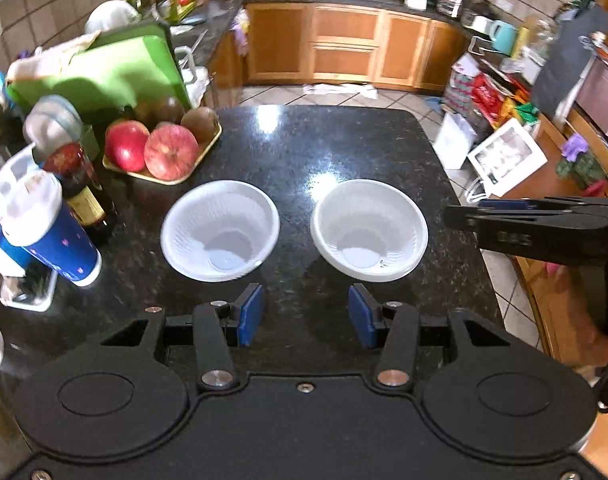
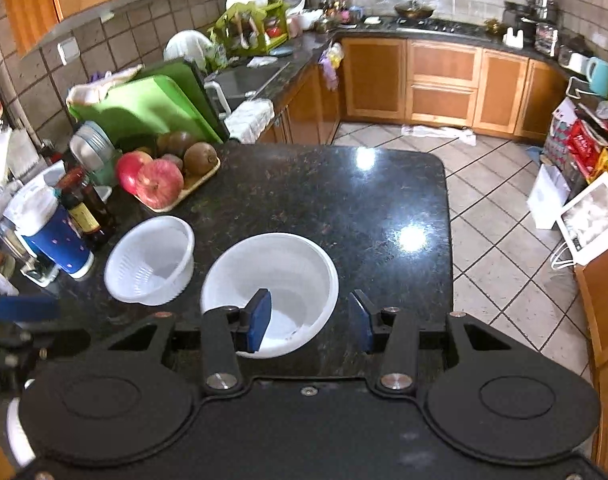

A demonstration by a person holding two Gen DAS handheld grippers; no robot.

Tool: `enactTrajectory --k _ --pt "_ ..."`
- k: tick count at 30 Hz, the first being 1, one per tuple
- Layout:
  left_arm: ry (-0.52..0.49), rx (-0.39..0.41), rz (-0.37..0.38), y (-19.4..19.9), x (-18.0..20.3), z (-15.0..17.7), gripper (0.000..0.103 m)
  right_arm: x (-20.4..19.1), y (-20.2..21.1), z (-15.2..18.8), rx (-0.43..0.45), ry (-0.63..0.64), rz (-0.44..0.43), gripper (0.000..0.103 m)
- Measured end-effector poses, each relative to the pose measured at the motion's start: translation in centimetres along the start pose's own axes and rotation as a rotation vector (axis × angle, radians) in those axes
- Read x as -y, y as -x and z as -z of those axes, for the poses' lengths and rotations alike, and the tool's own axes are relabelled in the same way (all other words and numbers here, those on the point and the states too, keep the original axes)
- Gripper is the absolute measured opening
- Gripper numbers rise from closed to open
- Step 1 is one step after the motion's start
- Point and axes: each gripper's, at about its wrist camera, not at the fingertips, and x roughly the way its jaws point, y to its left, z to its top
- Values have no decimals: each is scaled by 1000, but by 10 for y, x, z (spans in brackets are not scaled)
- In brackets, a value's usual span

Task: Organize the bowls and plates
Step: 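Move the left gripper to the rim of the next white ribbed bowl, then close the left gripper on the white ribbed bowl rim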

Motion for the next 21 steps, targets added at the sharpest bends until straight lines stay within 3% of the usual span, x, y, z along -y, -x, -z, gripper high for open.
enactTrajectory --k 7,21 --pt "62 -40 -92 -44 20 -18 51 23 -41 -10 -57 22 1 42" --pt "80 -93 -128 -90 34 -37 47 38 -75 -18 -88 57 -54 39"
